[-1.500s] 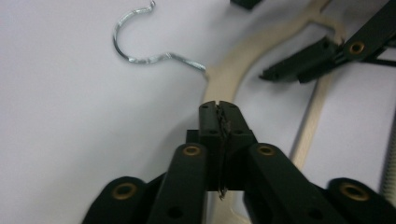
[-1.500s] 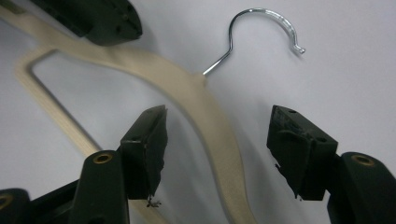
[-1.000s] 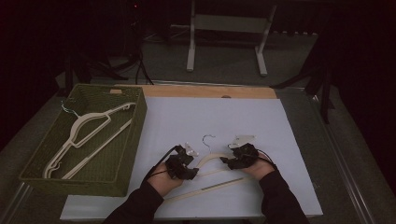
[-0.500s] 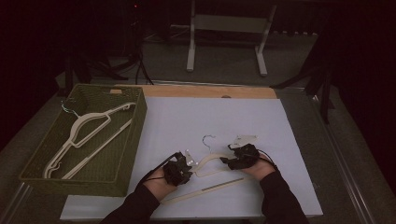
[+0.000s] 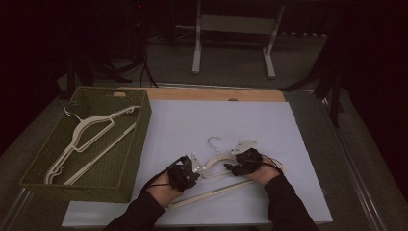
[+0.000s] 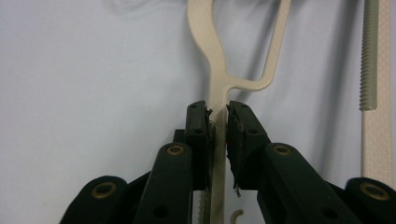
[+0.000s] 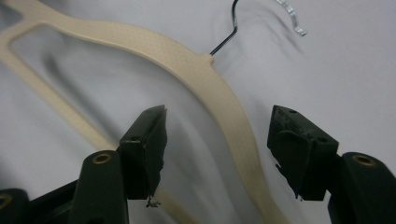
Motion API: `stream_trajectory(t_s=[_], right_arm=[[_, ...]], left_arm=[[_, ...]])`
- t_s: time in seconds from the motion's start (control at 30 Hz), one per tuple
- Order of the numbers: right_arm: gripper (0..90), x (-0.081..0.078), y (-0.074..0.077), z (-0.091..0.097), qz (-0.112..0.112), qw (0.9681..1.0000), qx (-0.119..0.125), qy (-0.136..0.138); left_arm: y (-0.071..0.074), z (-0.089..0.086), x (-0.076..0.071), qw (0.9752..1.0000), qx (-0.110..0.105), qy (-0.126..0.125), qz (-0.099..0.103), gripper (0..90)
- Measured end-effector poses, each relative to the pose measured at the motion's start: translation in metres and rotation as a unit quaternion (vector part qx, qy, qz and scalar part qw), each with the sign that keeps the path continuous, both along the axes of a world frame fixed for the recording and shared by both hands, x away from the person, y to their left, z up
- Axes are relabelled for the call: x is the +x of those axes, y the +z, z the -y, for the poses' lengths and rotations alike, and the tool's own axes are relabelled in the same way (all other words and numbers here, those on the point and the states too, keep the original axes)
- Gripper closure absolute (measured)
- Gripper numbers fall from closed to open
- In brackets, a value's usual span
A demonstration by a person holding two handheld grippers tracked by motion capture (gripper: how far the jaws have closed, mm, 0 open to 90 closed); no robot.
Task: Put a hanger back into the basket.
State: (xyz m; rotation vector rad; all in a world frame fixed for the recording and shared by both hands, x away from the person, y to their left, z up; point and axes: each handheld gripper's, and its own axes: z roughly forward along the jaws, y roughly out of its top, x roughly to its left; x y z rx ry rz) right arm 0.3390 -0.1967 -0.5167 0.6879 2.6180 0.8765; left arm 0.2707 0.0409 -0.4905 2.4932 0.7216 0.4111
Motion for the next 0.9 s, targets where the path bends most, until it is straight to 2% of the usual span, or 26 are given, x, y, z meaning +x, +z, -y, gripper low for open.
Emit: stream_trajectory(t_s=[0.03, 0.13, 0.33, 0.43, 0.53, 0.67, 0.73, 0.8, 0.87, 0.9], right_arm=[[37.1, 0.000, 0.000, 0.000, 0.000, 1.0000, 0.000, 0.000], [38.7, 0.003, -0.003, -0.010, -0.004, 0.9997, -0.020, 0.015], [48.2, 0.011, -0.003, -0.018, -0.007, 0.9997, -0.018, 0.017], [52.2, 0.012, -0.002, -0.020, -0.008, 0.9994, -0.020, 0.027], [54.0, 0.012, -0.002, -0.020, -0.002, 0.9992, -0.023, 0.032], [58.8, 0.007, -0.003, -0.020, 0.025, 0.9980, -0.033, 0.048], [59.2, 0.005, -0.003, -0.020, 0.035, 0.9974, -0.034, 0.054], [59.7, 0.002, -0.004, -0.020, 0.041, 0.9963, -0.033, 0.068], [60.3, -0.001, -0.004, -0.021, 0.051, 0.9953, -0.038, 0.073], [60.5, -0.002, -0.004, -0.021, 0.057, 0.9943, -0.042, 0.079]], left_arm=[[0.000, 0.000, 0.000, 1.0000, 0.000, 0.000, 0.000, 80.2], [0.000, 0.002, -0.002, 1.0000, 0.003, -0.003, 0.001, 80.2], [0.001, 0.002, -0.001, 1.0000, 0.000, -0.003, 0.000, 80.2], [-0.001, 0.002, -0.001, 1.0000, 0.004, -0.003, -0.001, 80.2], [-0.002, -0.001, 0.001, 0.9999, -0.006, 0.001, -0.013, 80.1], [-0.004, -0.007, 0.007, 0.9991, -0.024, 0.015, -0.031, 79.5], [-0.007, -0.010, 0.012, 0.9972, -0.041, 0.021, -0.059, 79.0], [-0.010, -0.013, 0.016, 0.9934, -0.065, 0.029, -0.089, 78.9], [-0.014, -0.013, 0.019, 0.9896, -0.077, 0.028, -0.118, 75.2], [-0.016, -0.014, 0.022, 0.9866, -0.086, 0.031, -0.135, 73.4]])
